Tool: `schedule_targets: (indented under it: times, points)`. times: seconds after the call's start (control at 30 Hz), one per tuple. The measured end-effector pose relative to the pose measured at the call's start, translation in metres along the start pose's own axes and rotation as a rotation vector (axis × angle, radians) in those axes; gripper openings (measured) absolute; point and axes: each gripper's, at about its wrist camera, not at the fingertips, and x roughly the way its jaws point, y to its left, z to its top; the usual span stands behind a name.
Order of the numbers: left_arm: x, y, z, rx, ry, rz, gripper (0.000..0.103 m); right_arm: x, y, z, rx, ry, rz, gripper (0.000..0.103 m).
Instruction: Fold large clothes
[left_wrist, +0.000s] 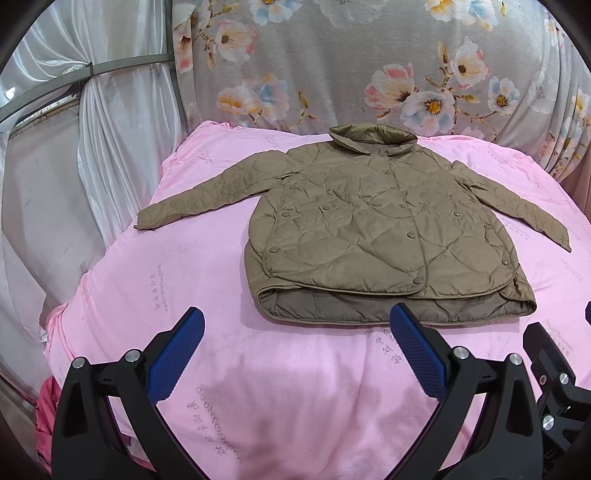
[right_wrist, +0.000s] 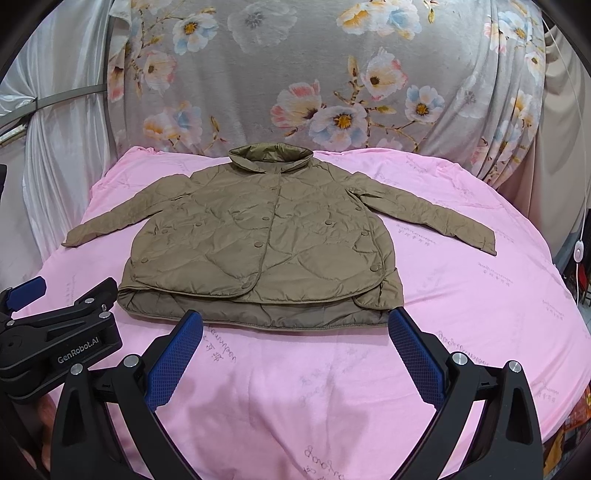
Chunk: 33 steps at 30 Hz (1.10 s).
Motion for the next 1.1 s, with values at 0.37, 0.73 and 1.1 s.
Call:
schedule_targets:
  times: [0.37, 0.73, 1.1]
  points:
    - [-0.007, 0.000, 0.001, -0.001, -0.004, 0.002, 0.098, 0.000, 0.001, 0.000, 0.002, 0.000, 0.000, 0.098]
    - [-0.010, 0.000, 0.000, 0.005, 0.013, 0.001, 0.098, 0.006, 0.009, -0.003, -0.004, 0.022, 0.008, 0.098]
    - [0.025, 0.001, 0.012, 0.001, 0.046, -0.007, 0.098, 0.036, -0.023, 0.008, 0.064, 0.040, 0.038, 0.098]
